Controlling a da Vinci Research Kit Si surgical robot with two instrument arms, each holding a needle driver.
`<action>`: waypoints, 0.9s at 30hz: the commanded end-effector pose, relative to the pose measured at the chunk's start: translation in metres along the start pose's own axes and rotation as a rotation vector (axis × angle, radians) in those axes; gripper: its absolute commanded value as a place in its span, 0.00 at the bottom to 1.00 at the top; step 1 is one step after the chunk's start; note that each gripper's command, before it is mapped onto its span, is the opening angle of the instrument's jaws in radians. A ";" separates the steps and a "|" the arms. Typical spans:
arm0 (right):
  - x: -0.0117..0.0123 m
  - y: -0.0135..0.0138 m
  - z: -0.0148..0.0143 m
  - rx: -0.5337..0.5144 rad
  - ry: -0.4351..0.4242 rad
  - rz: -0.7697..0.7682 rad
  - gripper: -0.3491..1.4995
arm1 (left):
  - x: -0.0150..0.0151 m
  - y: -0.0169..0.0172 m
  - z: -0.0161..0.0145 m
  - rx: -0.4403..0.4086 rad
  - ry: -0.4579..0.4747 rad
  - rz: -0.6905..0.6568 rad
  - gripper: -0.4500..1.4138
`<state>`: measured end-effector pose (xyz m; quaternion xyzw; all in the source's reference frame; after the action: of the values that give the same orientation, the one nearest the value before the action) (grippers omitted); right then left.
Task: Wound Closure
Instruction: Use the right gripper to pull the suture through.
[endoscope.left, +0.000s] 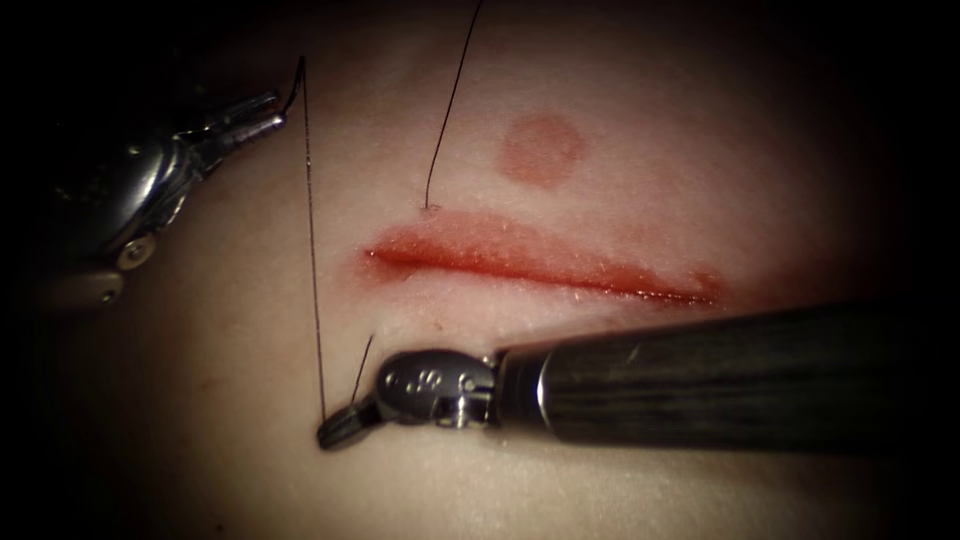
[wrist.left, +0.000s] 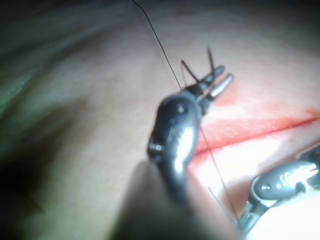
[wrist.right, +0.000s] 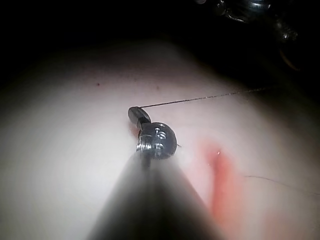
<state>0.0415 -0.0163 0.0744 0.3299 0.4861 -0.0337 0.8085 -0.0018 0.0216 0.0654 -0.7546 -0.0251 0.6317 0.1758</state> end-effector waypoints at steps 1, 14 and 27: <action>-0.0004 0.0001 0.0008 -0.013 -0.004 0.003 0.00 | -0.0008 0.0000 0.0004 -0.001 0.001 -0.001 0.05; -0.0002 -0.0005 0.0002 -0.034 -0.011 0.003 0.00 | -0.0006 -0.0001 0.0000 -0.004 0.000 -0.003 0.05; -0.0002 -0.0005 0.0001 -0.039 -0.013 0.005 0.00 | -0.0008 -0.0001 0.0003 0.000 -0.001 -0.002 0.05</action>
<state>0.0408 -0.0163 0.0738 0.3138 0.4805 -0.0246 0.8185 -0.0018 0.0216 0.0654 -0.7537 -0.0251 0.6325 0.1767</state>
